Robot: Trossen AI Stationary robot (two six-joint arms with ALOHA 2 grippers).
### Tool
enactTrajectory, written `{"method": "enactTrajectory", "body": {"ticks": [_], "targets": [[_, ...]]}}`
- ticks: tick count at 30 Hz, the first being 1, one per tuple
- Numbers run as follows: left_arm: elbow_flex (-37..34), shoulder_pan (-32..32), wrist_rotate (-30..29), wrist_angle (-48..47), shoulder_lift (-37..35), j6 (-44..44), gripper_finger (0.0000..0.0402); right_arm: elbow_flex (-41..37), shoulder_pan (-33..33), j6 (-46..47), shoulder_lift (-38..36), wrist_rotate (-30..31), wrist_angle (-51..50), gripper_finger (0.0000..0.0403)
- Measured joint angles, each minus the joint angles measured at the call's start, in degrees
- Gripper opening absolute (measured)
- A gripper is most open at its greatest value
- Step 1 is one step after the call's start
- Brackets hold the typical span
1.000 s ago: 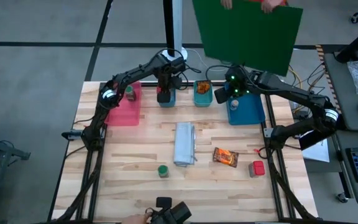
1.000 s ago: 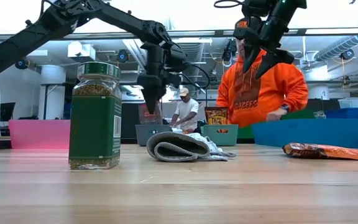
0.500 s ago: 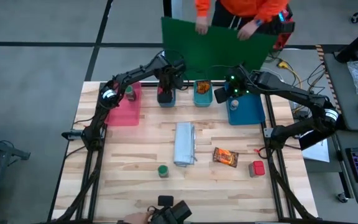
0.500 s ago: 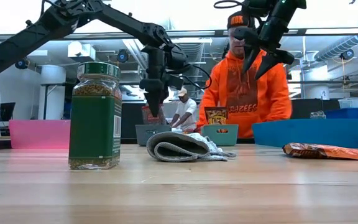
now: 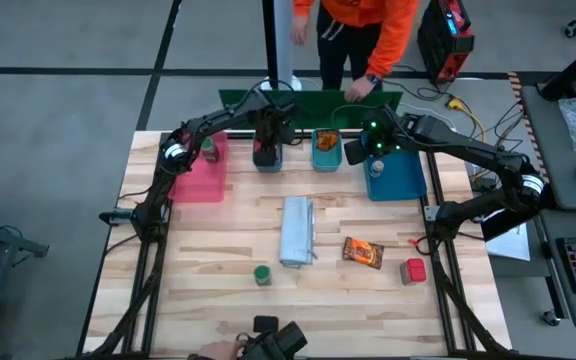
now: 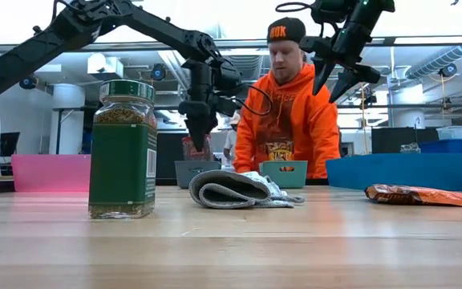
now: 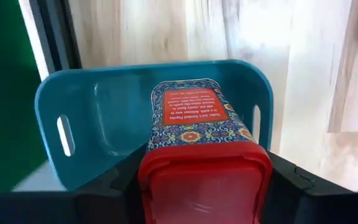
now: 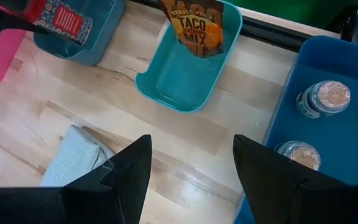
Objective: Sort spices by type
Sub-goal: Put the left red seasoning can into the dark green bin
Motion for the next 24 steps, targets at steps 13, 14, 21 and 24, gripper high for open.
{"method": "enactTrajectory", "body": {"ticks": [13,14,21,24], "targets": [[-0.1,0.2,0.0,-2.0,3.1,-0.8,0.0193,0.0,0.0,2.8,0.0,0.0,0.0,0.0214],[-0.1,0.2,0.0,-2.0,3.3,-0.8,0.0193,0.0,0.0,3.0,0.0,-0.1,0.0,0.0214],[-0.1,0.2,0.0,-1.9,4.2,-1.5,0.0193,0.0,0.0,3.6,0.0,-0.1,0.0,0.0214],[-0.1,0.2,0.0,-1.8,4.2,-2.7,0.0219,0.0,0.0,3.6,0.0,-0.2,0.0,0.0214]]}}
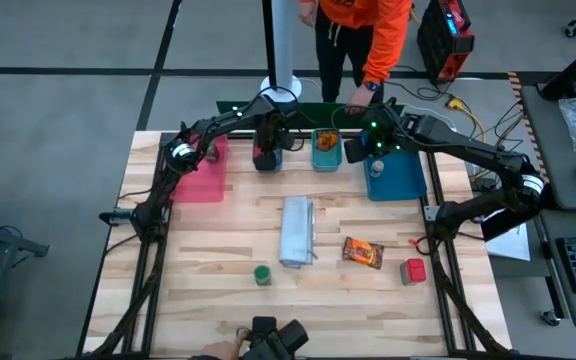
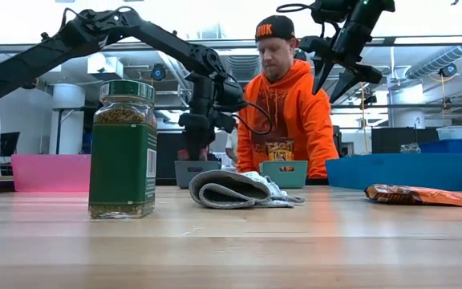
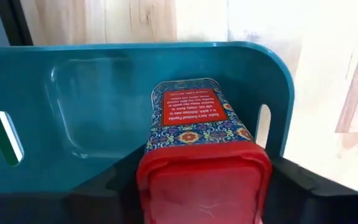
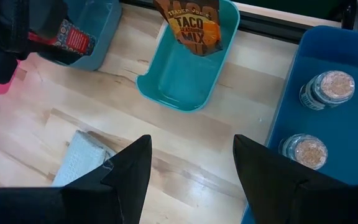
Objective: Sort spices by type
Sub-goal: Put the left red seasoning can into the dark green bin
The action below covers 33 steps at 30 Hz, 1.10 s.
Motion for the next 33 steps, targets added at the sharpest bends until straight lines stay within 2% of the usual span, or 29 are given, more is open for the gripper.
{"method": "enactTrajectory", "body": {"ticks": [3,6,13,21,23,27,30,33], "targets": [[0.0,0.0,-0.6,0.1,0.0,-0.1,0.0265,0.0,0.0,0.0,0.0,0.0,0.0,0.0215],[0.0,0.0,-2.0,1.0,0.0,-0.5,0.0282,0.0,0.0,0.0,0.0,0.0,0.0,0.0215],[2.1,0.0,-2.8,0.7,0.0,-1.5,0.0278,0.0,0.0,0.0,0.0,-0.1,0.0,0.0215],[14.0,0.0,-3.3,-4.4,0.0,-6.7,0.0277,0.0,0.0,-0.1,0.0,-0.4,0.0,0.0215],[12.9,0.0,-4.0,-2.3,-1.8,-8.0,0.0278,0.0,0.0,-0.2,0.0,-0.4,0.0,0.0215],[12.8,0.0,-4.5,-7.5,-4.0,-12.9,0.0277,0.0,0.0,-0.7,0.0,-0.5,-0.1,0.0215],[13.0,0.1,3.7,-12.3,-4.9,-14.5,0.0262,0.0,0.0,-1.0,0.0,-0.5,-0.1,0.0215],[12.5,-0.2,13.0,-11.8,-5.5,-12.1,0.0215,0.0,0.0,-1.4,0.0,-0.5,-0.1,0.0215]]}}
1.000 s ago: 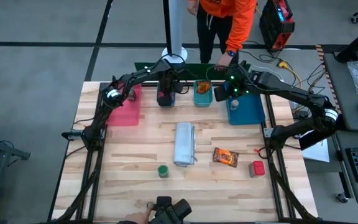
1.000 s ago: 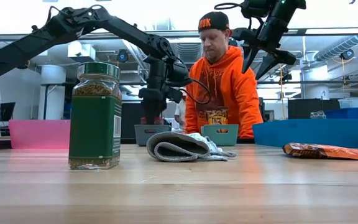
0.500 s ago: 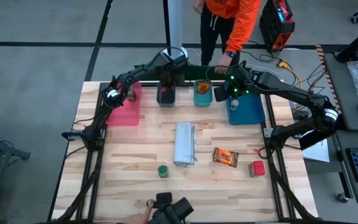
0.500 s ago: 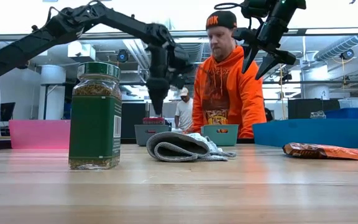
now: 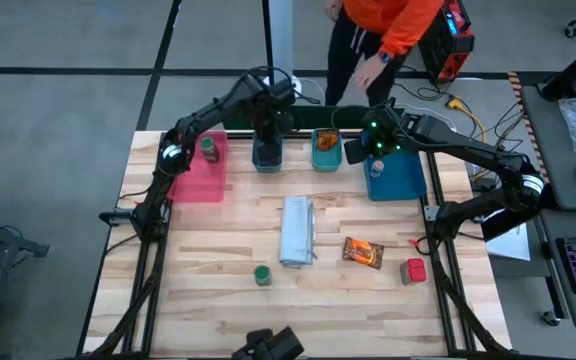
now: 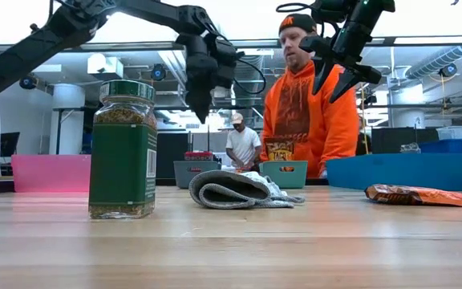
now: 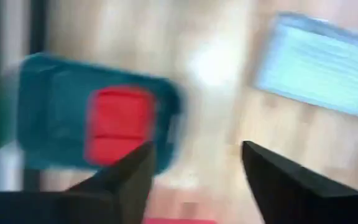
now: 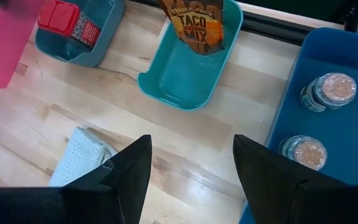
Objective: Sort spices by type
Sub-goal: Put the left red seasoning can into the dark green bin
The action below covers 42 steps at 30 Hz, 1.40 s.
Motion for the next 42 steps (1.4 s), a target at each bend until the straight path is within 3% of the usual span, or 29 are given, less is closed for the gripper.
{"method": "enactTrajectory", "body": {"ticks": [2,5,7,13,18,30,42], "targets": [[-0.5,-0.4,3.0,0.2,-0.1,3.3,0.0161,0.0,0.0,-0.1,0.0,0.0,0.0,0.0215],[-1.7,-0.3,4.2,0.0,-0.1,8.1,0.005,0.0,0.0,0.0,0.0,0.0,-0.1,0.0215],[-3.3,0.4,4.1,0.4,-0.3,9.1,0.0017,0.0,0.0,0.0,0.0,0.0,0.0,0.0215],[-11.1,0.9,-0.1,2.8,-0.3,10.2,0.0002,0.0,0.0,0.2,0.0,0.0,-0.1,0.0215],[-15.5,0.7,-4.2,11.7,-0.2,9.5,0.0,0.0,0.0,0.3,0.0,0.5,0.0,0.0215],[-17.3,1.9,-8.1,21.0,-0.2,9.9,0.0,0.0,0.0,2.1,0.0,0.7,0.2,0.0215],[-17.4,3.4,-13.1,21.6,-0.2,12.0,0.0,0.0,0.0,3.3,0.1,0.7,0.4,0.0215]]}}
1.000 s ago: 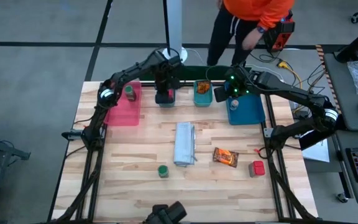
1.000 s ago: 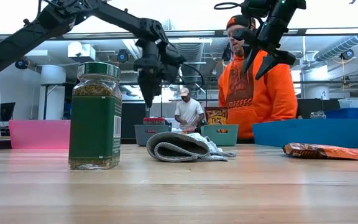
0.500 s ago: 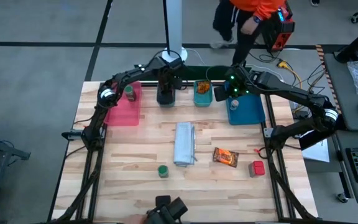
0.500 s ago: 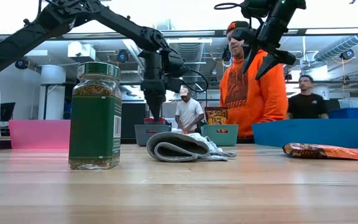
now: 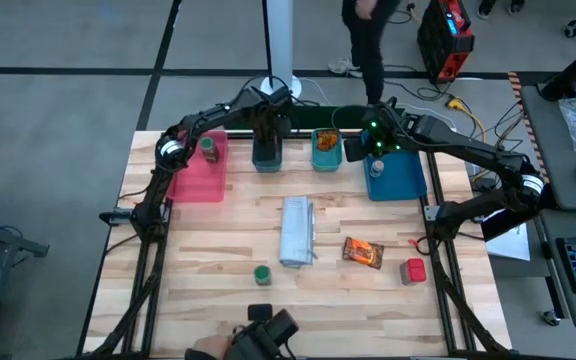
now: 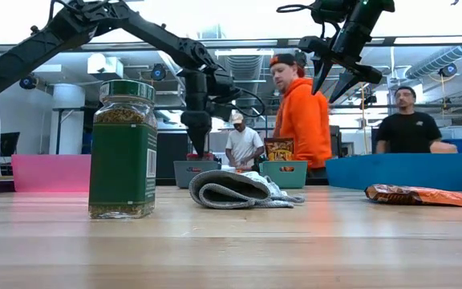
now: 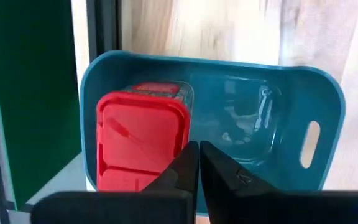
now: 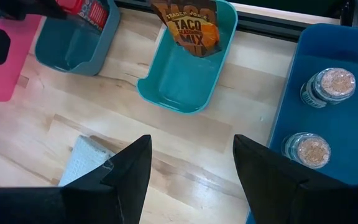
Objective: Sort spices by type
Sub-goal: Put the left red seasoning can into the dark green bin, then put the red seasoning can into the dark green bin
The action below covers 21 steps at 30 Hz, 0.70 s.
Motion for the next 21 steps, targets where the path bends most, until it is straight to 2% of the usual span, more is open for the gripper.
{"method": "enactTrajectory", "body": {"ticks": [5,10,18,21], "targets": [[0.1,0.2,-0.7,0.8,0.0,1.8,0.0,0.0,0.0,0.0,0.0,0.0,0.0,0.0215],[2.2,0.2,-0.8,-0.5,0.0,-1.1,0.0,0.0,0.0,0.5,0.0,0.0,0.0,0.0215],[15.0,0.2,2.4,-9.8,0.0,-6.9,0.0,0.0,0.0,0.0,-0.1,-0.9,0.0,0.0215],[19.0,0.2,4.6,-9.9,-0.4,-10.1,0.0,0.0,0.0,-1.5,-0.1,-2.4,0.0,0.0215]]}}
